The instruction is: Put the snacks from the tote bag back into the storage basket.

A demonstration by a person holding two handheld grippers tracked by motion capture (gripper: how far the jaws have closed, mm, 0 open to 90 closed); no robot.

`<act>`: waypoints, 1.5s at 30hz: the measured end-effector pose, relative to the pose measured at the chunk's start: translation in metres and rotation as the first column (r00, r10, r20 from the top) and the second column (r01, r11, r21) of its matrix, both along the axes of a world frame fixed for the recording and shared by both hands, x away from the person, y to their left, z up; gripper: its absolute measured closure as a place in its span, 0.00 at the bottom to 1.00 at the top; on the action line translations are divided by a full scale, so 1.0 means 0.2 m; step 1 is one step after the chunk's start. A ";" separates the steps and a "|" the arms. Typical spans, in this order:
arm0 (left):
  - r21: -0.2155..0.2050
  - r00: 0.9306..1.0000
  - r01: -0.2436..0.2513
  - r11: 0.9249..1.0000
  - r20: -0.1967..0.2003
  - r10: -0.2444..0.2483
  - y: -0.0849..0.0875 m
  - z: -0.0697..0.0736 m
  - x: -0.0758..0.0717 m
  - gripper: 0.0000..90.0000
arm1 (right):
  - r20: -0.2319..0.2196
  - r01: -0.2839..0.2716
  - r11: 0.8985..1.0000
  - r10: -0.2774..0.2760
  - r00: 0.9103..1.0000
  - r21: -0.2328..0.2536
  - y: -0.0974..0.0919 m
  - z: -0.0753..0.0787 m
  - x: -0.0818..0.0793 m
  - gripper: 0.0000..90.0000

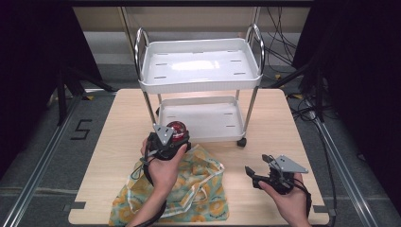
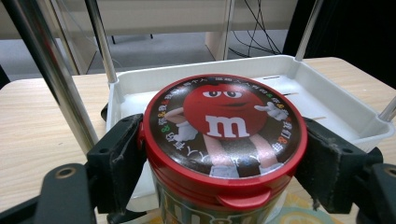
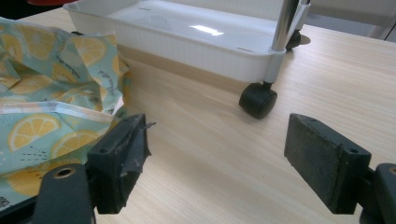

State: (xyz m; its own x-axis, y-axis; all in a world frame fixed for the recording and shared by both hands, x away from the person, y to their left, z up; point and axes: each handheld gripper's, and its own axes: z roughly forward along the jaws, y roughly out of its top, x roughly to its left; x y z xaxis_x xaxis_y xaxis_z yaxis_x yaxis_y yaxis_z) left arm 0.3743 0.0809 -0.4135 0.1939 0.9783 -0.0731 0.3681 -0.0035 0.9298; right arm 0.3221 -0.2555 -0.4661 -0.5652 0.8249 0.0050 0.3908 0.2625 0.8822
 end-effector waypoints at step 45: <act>-0.017 1.000 -0.021 1.000 -0.011 0.021 -0.04 0.00 0.07 0.25 | -0.007 0.011 1.000 -0.011 1.000 0.017 0.01 0.00 -0.01 0.25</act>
State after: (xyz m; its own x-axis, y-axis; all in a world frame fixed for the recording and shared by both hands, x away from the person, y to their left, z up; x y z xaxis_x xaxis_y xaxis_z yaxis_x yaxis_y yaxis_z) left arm 0.3882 0.0736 -0.4141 0.1727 0.9807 -0.0918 0.3777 0.0201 0.9257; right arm 0.3211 -0.2543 -0.4660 -0.5561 0.8308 0.0227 0.3997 0.2435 0.8837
